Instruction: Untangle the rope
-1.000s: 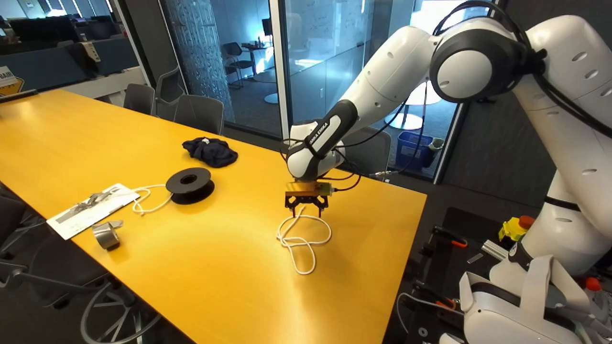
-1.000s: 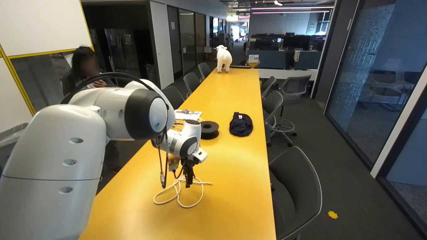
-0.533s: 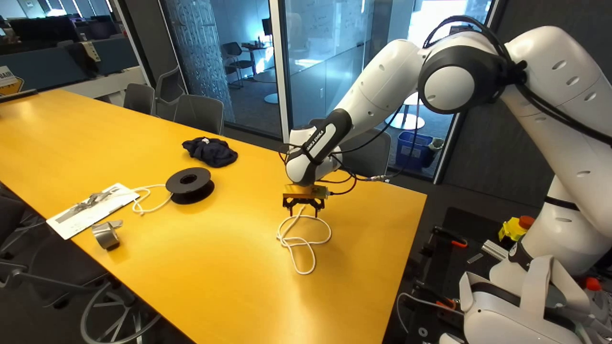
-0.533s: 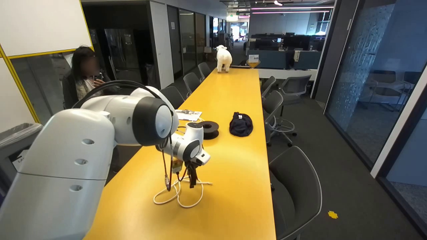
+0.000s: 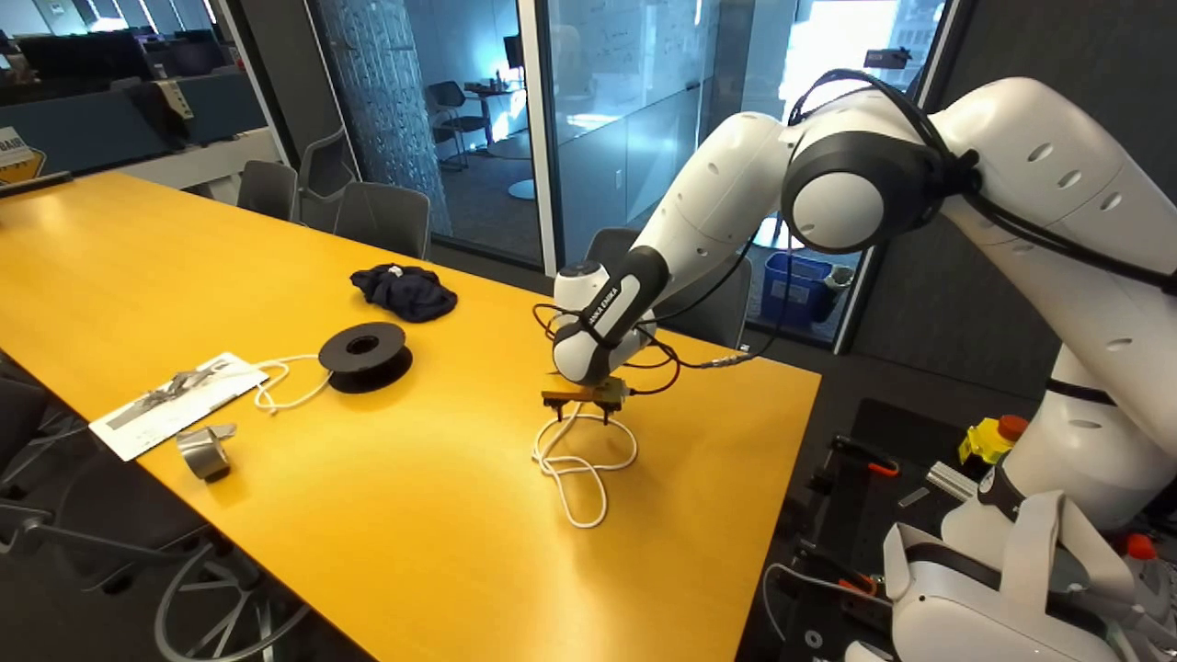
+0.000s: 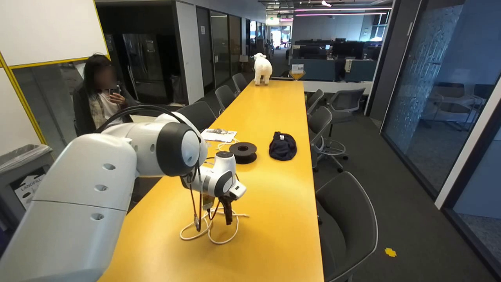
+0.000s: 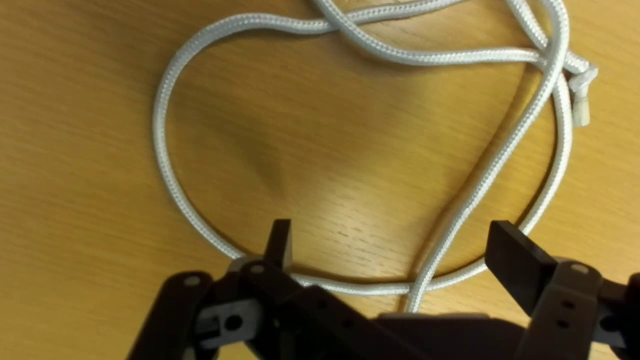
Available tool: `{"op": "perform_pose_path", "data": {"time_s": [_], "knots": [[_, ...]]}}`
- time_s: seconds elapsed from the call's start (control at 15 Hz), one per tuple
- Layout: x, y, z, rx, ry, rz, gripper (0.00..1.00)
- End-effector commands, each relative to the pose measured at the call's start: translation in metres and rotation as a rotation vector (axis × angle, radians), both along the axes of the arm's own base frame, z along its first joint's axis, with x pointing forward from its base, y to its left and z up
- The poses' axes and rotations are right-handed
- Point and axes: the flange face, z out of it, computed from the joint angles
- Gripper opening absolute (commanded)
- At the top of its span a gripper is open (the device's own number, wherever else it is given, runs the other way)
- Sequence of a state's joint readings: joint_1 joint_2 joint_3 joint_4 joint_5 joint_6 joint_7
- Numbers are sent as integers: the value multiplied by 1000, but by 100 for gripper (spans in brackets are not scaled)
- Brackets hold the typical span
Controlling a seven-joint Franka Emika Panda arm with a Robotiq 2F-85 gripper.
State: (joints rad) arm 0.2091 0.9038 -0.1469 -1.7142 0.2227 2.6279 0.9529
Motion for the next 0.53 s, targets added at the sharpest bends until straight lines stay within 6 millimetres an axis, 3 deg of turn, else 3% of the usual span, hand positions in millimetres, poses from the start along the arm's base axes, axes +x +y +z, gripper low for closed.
{"op": "perform_pose_path", "data": {"time_s": [0.0,0.47], "knots": [[14,7,-5,-55,-26,-17,100],[23,10,-16,-76,-25,-37,100]]}}
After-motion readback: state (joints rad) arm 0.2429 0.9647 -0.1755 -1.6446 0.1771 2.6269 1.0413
